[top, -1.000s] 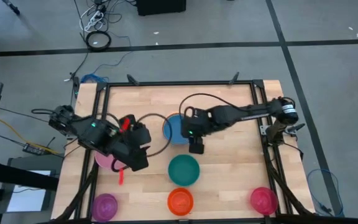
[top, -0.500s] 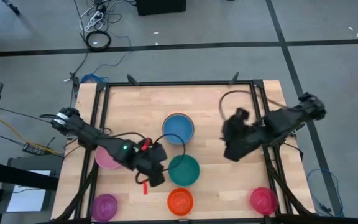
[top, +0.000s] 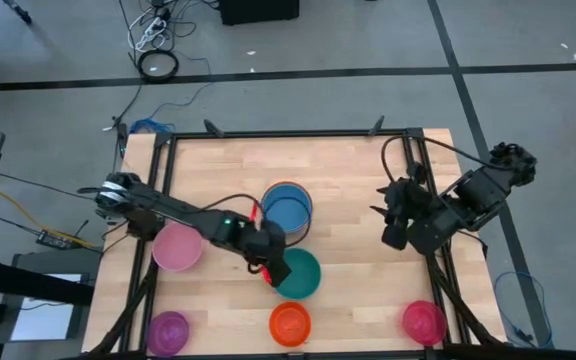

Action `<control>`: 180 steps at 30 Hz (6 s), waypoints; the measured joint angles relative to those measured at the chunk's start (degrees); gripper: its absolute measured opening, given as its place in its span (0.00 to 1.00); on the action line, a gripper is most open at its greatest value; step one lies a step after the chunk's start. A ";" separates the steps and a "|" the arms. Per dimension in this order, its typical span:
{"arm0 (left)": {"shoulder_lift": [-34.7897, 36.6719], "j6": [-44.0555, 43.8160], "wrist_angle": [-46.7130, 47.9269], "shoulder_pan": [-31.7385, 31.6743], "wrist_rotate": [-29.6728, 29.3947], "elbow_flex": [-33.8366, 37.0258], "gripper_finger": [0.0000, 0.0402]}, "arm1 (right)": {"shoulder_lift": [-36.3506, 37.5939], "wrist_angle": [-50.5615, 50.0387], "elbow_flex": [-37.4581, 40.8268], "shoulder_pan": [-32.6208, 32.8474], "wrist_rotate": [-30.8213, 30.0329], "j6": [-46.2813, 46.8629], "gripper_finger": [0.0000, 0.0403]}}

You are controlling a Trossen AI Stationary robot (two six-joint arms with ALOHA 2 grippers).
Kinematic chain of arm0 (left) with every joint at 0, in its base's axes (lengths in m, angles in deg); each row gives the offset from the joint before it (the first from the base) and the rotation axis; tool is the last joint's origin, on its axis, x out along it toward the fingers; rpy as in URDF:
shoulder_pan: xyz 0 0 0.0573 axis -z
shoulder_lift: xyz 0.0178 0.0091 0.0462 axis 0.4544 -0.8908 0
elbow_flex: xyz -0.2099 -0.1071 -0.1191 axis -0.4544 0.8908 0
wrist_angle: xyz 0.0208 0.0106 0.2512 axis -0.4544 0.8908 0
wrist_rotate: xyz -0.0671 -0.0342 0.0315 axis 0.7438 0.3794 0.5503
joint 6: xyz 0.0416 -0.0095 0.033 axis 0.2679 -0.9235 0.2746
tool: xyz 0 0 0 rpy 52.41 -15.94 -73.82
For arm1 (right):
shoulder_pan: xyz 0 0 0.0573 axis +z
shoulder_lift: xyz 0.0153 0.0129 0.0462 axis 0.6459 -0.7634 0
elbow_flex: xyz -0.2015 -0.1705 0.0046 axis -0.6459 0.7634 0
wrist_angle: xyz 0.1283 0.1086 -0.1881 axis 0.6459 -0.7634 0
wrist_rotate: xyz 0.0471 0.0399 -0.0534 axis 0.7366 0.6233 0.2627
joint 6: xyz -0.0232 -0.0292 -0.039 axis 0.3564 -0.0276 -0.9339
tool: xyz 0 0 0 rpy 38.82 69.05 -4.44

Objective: Nest bowls inside each other
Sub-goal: Stack the dark green bowl on top of the blue bowl, then stack the pink bowl on top of the green bowl

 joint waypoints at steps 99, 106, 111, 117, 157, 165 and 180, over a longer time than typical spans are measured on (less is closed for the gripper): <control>-13.51 32.00 34.26 -28.15 -4.28 -24.55 0.18 | 2.57 0.84 0.37 0.48 -5.52 -2.34 0.42; -13.59 33.99 39.03 -26.79 -6.85 -31.87 0.35 | 2.57 0.81 0.39 0.48 -6.05 -2.32 0.42; -13.03 34.31 51.27 -22.64 -8.59 -37.10 0.43 | 2.57 0.75 0.39 0.52 -5.55 -1.86 0.42; -7.81 33.13 49.22 -13.33 -4.00 -30.12 0.45 | 2.57 0.37 0.76 2.28 -5.31 -0.24 0.42; 6.27 -21.23 32.91 15.60 5.37 18.50 0.45 | 2.53 0.05 1.11 4.72 -8.39 3.21 0.42; 6.23 -21.05 27.53 15.22 6.95 21.96 0.27 | 2.53 0.07 1.11 4.72 -8.41 3.26 0.42; 6.21 -5.57 37.05 4.62 -2.90 8.43 0.02 | 2.53 0.07 1.07 3.49 -9.51 2.62 0.42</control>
